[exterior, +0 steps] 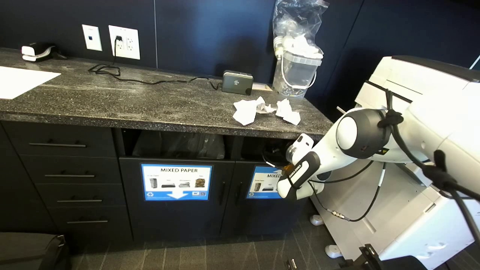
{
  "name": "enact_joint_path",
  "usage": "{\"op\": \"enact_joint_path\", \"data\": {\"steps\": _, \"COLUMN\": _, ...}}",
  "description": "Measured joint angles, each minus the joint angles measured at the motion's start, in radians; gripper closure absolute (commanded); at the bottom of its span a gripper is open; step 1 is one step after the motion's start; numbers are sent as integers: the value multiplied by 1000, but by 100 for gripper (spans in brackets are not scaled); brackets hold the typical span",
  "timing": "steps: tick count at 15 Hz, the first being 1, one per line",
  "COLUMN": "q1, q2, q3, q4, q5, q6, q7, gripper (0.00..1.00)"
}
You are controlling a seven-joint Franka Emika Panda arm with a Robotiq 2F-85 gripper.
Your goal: Throw two of the papers on the tabletop into the bin on the right
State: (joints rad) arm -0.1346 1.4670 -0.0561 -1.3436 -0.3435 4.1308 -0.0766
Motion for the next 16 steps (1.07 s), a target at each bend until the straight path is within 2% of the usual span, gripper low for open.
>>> {"op": "enact_joint_path", "data": {"steps": 4, "q1": 12, "q2": -12, "q3": -6, "q4": -54, "q5": 34, "q6": -47, "q7": -4, "gripper": 0}}
{"op": "enact_joint_path", "data": {"steps": 7, "q1": 29, "q2": -44, "q3": -9, "q4": -146, "q5": 115, "q6": -43, "q7": -42, "gripper": 0}}
{"op": "enact_joint_path", "data": {"steps": 11, "q1": 71, "q2": -94, "q3": -38, "q4": -257, "q5": 214, "q6": 21, "q7": -76, "gripper": 0}}
{"op": "enact_joint_path", "data": {"steps": 14, "q1": 97, "q2": -132, "q3": -59, "q4": -342, "q5": 265, "q6": 83, "q7": -105, "gripper": 0}}
{"op": "enact_joint_path", "data": {"steps": 16, "q1": 108, "q2": -160, "q3": -69, "q4": -387, "q5": 282, "q6": 87, "q7": -117, "gripper": 0}}
